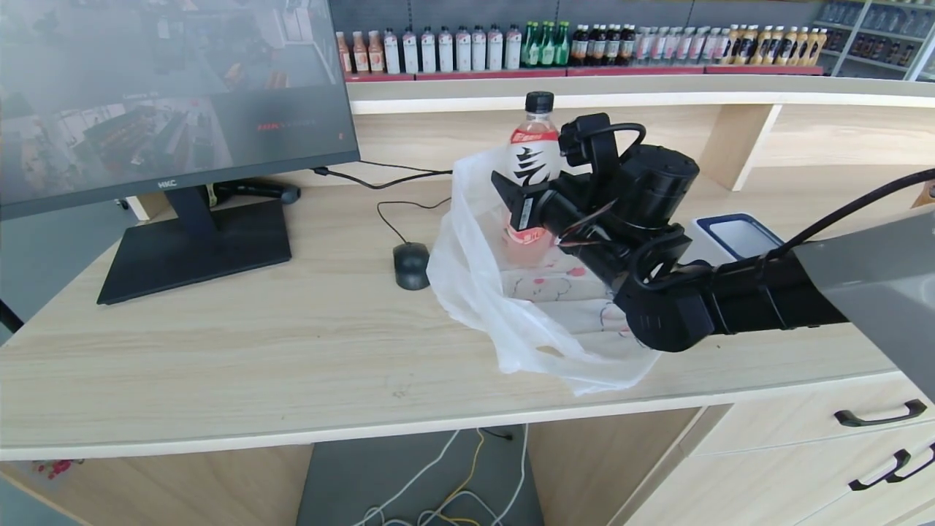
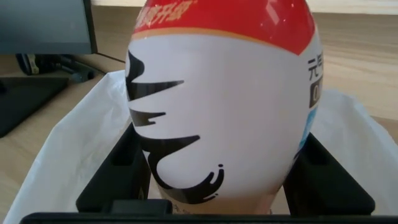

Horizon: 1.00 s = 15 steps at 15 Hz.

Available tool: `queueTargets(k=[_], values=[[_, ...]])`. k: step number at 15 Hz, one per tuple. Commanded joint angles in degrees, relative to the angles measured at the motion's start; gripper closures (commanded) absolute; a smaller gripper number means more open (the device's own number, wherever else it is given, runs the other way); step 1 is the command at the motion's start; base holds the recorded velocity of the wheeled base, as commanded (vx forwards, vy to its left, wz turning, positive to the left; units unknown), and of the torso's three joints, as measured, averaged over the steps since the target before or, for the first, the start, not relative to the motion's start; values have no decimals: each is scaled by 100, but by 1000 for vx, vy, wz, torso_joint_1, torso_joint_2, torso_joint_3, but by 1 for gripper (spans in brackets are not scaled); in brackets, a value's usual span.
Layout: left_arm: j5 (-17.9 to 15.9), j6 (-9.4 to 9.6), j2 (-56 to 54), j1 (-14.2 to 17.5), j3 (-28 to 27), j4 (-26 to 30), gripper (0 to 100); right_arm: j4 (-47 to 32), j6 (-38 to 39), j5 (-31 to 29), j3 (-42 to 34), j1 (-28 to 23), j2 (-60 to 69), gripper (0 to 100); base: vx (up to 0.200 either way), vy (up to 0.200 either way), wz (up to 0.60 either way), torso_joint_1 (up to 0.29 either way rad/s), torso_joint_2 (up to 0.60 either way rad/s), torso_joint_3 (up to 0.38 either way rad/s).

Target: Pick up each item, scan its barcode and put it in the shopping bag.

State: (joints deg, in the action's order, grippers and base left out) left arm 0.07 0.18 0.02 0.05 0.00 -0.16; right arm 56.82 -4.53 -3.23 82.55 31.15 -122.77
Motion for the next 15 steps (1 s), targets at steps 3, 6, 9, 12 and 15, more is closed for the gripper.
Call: queueTargets(k=[3,6,9,12,15], values=[[-7,-1,-2,4,0,-2,0,119,-12,-2,-38,5,-186,100,0,0,0,0,0,0],[1,-1,-2,4,0,-2,0,145,-12,-2,-46,14,-256,100,0,0,0,0,0,0],[1,-1,-2,4,0,-2,0,145,-4,7,-46,14,-282,100,0,0,0,0,0,0],[1,-1,-2,4,0,-2,0,145,-12,-2,-82,14,-318,100,0,0,0,0,0,0],[1,-1,-2,4,0,-2,0,145,-4,7,-108,58,-335,100,0,0,0,0,0,0]])
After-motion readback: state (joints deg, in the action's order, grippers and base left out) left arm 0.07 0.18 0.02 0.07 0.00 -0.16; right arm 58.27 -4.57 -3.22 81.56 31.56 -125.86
